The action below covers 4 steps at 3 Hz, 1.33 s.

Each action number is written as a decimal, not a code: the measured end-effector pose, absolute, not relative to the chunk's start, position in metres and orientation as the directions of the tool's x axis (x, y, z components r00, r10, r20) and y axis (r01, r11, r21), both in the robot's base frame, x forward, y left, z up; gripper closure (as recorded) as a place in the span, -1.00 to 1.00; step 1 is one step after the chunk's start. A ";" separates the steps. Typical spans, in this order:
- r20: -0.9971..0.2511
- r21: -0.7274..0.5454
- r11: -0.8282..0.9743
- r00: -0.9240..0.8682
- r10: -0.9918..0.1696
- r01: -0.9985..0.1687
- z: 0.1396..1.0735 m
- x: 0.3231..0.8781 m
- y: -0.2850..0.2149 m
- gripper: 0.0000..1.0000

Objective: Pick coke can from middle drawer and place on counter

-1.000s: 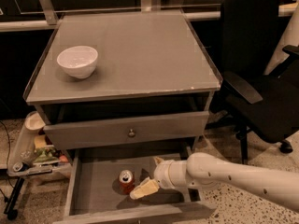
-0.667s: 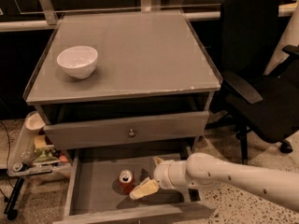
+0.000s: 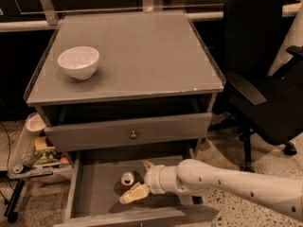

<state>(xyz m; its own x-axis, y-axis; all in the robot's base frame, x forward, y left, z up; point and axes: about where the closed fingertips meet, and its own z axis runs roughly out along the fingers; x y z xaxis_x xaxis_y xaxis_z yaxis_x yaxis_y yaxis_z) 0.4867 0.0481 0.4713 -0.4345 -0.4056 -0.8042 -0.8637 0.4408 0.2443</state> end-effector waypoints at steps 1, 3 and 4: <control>-0.823 0.246 0.424 -0.419 -0.384 -0.872 0.467 0.490 0.068 -1.00; -0.836 0.214 0.400 -0.379 -0.398 -0.891 0.435 0.487 0.091 -1.00; -0.836 0.213 0.400 -0.379 -0.398 -0.891 0.435 0.487 0.091 -1.00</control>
Offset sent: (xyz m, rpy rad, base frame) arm 0.0001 0.0580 -0.0218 0.0806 -0.0133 0.0335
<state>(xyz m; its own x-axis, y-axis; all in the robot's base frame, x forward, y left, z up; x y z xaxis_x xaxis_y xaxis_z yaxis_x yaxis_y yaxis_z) 0.4866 0.0907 0.4352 -0.3788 -0.3980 -0.8355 -0.8913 0.4001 0.2134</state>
